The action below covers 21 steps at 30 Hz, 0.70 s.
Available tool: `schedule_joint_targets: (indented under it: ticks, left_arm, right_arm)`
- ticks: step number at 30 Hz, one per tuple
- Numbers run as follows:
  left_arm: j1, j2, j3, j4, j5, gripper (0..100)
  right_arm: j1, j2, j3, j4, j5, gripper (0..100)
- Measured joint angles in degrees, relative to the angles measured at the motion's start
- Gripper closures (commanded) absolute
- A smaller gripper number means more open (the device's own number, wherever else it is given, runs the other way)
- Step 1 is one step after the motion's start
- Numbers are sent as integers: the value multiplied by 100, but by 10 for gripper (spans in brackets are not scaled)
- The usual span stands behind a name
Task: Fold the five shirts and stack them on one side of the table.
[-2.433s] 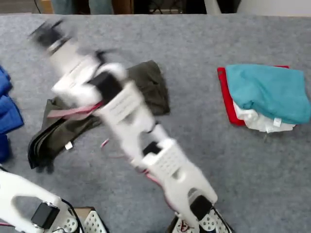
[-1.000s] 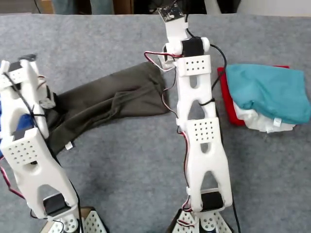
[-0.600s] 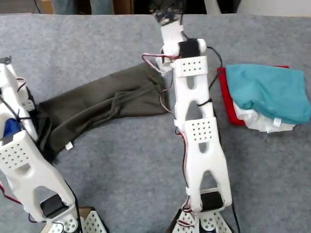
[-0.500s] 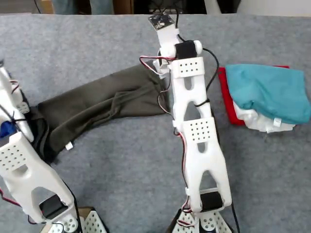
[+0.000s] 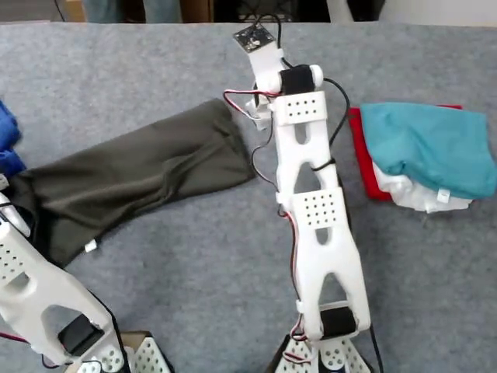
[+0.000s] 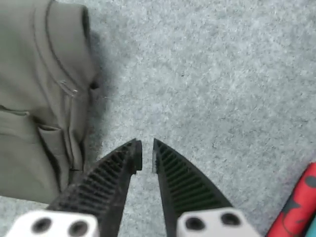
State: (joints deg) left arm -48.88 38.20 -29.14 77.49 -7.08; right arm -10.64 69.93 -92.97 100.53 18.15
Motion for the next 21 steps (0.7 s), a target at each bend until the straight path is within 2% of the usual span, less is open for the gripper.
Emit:
schedule_joint_targets:
  ticks: [5,10,13,16,21]
  left_arm:
    - [-35,0,0,-18,0,691]
    - [-123,0,-308,53,0,685]
    - [-211,0,-844,308,-9,684]
    - [-290,0,-1521,633,0,684]
    - [-404,0,-2637,1090,0,685]
  right_arm:
    - [-9,0,0,26,9,949]
    - [-9,0,0,26,9,936]
    - [-9,0,0,26,-334,805]
    - [-9,-9,0,26,-985,678]
    - [0,-404,44,26,-1512,670]
